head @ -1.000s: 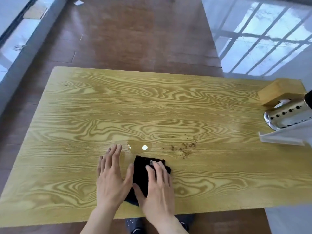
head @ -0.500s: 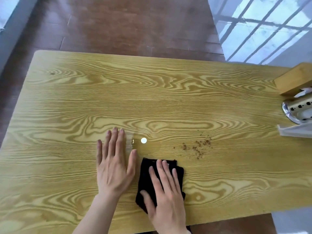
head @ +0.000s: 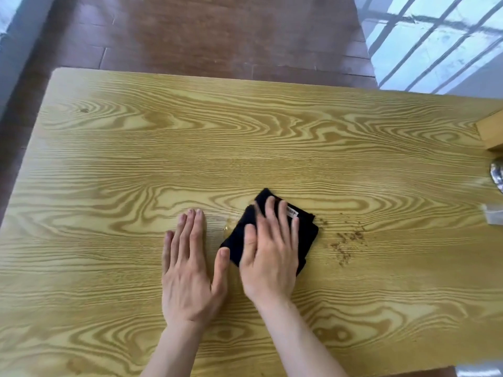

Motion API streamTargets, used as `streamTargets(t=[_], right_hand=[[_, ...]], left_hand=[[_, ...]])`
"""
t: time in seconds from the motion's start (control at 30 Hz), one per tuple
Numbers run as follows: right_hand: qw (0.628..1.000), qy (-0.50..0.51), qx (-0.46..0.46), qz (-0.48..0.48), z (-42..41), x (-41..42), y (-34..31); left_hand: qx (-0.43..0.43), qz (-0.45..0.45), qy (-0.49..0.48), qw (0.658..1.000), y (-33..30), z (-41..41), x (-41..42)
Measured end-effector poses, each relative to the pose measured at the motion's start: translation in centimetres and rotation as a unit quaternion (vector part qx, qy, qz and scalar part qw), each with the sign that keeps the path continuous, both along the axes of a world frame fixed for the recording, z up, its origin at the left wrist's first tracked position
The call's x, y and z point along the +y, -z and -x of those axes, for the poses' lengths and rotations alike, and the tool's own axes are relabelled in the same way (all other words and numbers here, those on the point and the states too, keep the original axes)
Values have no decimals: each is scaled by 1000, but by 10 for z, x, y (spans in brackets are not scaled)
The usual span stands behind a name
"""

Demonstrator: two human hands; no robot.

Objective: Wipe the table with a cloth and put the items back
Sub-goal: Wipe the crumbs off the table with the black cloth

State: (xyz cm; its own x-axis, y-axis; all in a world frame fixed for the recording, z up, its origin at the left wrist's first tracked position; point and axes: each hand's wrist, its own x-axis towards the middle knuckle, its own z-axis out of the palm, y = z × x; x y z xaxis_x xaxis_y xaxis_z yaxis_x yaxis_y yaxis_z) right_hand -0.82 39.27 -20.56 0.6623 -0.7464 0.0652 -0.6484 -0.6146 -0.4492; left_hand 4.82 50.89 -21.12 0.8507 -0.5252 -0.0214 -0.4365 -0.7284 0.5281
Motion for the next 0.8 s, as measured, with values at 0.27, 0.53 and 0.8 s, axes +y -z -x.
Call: streamTargets(t=[0.27,0.53,0.8], right_hand=[[967,-198,144,66,-33,3,3],[936,-310,156,58,1,16,-4],[964,-227,128,46,45,-7,-1]], left_hand=[[8,37,-6,999,1,-1,0],[14,34,-1,999,0,0,3],[9,10,13,1000,-2,1,4]])
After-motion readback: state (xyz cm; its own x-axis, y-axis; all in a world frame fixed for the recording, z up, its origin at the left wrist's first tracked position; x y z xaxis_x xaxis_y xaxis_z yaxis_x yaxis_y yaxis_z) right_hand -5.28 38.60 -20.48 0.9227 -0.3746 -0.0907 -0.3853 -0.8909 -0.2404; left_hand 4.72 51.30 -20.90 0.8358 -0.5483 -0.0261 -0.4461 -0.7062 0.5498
